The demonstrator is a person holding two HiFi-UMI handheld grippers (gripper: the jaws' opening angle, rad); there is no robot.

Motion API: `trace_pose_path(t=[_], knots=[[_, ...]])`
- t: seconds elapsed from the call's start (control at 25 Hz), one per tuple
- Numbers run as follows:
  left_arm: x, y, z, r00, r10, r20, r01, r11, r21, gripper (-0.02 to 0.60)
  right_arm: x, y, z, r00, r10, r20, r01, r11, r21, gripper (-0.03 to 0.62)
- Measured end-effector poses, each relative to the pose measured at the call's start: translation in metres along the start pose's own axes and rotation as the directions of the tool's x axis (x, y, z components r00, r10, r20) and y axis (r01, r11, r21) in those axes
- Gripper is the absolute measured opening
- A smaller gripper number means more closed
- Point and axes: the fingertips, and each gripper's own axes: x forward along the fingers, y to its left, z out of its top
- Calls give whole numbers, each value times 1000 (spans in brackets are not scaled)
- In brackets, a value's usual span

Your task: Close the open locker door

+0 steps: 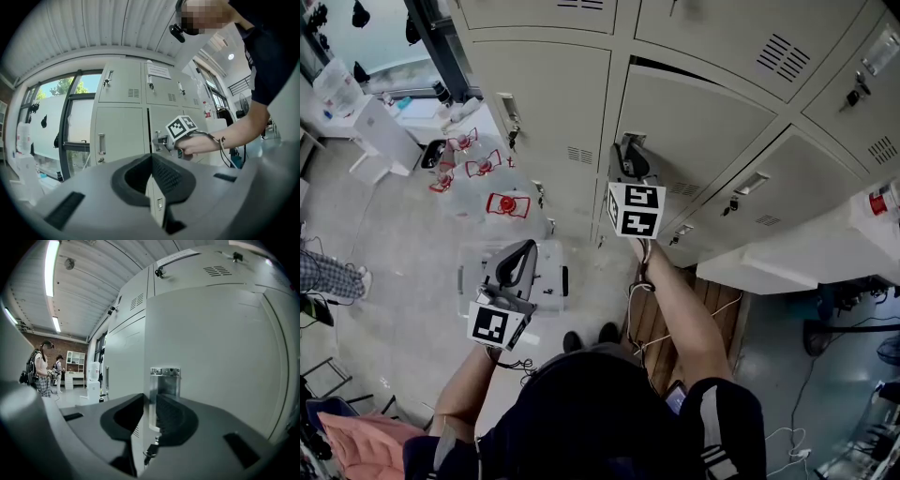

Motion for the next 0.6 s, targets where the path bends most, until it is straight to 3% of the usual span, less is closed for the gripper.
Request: trace_pose_path(t=[0.6], knots=[[12,-5,5,1000,-19,7,19,1000,2,3,25,-14,3,999,-49,-12,49,999,9,75]])
